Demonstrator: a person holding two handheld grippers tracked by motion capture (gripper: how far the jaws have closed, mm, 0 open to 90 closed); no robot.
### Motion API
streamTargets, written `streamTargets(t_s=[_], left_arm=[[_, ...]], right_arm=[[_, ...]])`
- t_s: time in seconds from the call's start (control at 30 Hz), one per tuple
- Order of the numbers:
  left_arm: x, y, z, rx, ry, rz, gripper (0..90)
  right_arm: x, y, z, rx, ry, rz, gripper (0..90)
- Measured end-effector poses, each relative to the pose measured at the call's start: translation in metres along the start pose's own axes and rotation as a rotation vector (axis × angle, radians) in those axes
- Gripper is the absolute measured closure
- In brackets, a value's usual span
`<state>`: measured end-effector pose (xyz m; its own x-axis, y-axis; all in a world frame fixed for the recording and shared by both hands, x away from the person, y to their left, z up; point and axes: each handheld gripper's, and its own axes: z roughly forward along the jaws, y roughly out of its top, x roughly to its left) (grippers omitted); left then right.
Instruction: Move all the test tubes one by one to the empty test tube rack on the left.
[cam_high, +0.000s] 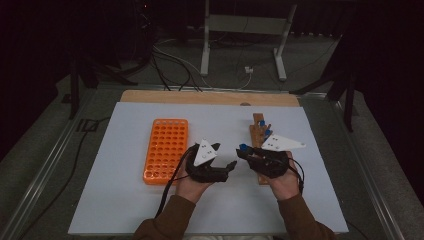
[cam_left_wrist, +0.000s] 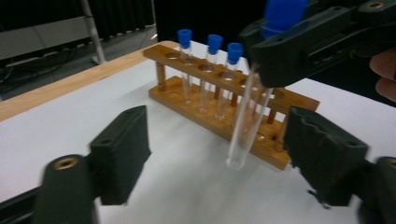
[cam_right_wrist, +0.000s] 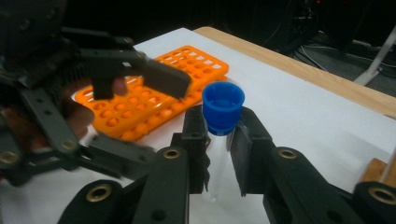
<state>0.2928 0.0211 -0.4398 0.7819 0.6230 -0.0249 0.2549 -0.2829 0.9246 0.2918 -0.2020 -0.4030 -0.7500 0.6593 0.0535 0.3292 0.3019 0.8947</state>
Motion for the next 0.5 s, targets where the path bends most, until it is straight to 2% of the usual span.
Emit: streamTargets(t_s=[0.2,0.3,0.5], left_arm=[[-0.007,0.0,0.008,0.002,-0.023,0.031,50.2],[-0.009,0.0,0.01,-0.002,-0.042,0.041,58.7],[-0.01,-0.001,0.013,-0.009,-0.06,0.042,67.5]], right_arm=[[0.004,0.001,0.004,-0.001,0.02,0.0,76.5],[0.005,0.001,0.005,0.002,0.026,0.0,76.5],[0.006,0.0,0.006,0.002,0.04,0.009,76.5]])
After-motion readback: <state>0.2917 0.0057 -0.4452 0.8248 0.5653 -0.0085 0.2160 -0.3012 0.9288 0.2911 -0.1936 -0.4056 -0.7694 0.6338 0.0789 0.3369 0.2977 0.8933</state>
